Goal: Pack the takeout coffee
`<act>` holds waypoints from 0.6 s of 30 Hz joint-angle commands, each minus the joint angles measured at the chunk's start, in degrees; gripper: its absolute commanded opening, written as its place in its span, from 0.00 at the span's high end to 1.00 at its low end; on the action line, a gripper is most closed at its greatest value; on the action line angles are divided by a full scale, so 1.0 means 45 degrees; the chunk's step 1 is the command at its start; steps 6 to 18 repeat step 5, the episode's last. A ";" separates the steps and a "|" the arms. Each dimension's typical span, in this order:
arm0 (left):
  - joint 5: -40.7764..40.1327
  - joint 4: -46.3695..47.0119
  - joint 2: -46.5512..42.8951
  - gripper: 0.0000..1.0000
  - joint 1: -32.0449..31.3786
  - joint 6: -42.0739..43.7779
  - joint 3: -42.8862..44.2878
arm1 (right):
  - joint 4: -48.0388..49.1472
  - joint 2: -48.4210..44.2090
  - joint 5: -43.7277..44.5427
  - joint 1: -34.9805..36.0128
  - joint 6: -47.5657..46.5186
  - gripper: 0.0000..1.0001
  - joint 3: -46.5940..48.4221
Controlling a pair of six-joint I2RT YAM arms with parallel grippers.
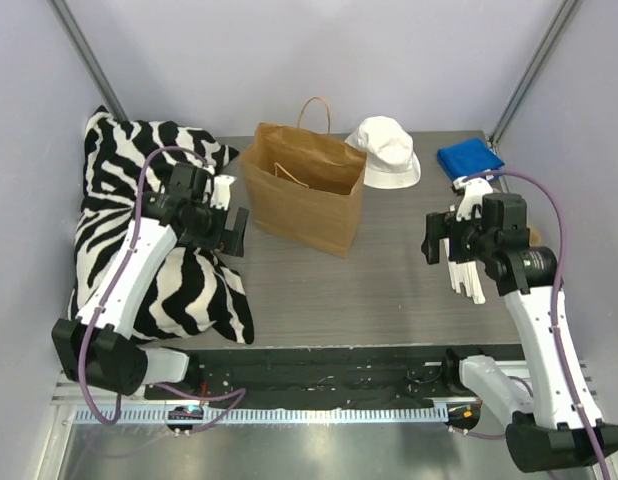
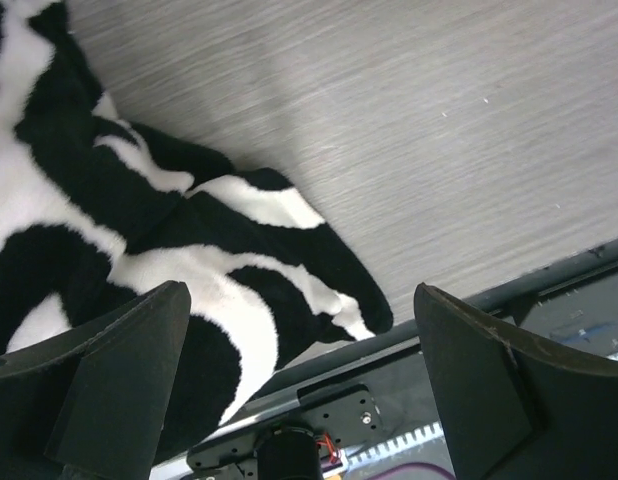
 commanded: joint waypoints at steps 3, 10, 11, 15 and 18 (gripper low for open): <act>-0.1698 0.1346 -0.1011 0.00 -0.0209 -0.0613 0.0149 | 0.0453 -0.1721 -0.0367 -0.0358 -0.0144 0.00 -0.0342; -0.1816 0.1678 -0.1304 0.00 -0.0228 -0.0731 0.0130 | 0.0492 -0.1938 -0.0367 -0.0358 -0.0164 0.00 -0.0421; -0.1816 0.1678 -0.1304 0.00 -0.0228 -0.0731 0.0130 | 0.0492 -0.1938 -0.0367 -0.0358 -0.0164 0.00 -0.0421; -0.1816 0.1678 -0.1304 0.00 -0.0228 -0.0731 0.0130 | 0.0492 -0.1938 -0.0367 -0.0358 -0.0164 0.00 -0.0421; -0.1816 0.1678 -0.1304 0.00 -0.0228 -0.0731 0.0130 | 0.0492 -0.1938 -0.0367 -0.0358 -0.0164 0.00 -0.0421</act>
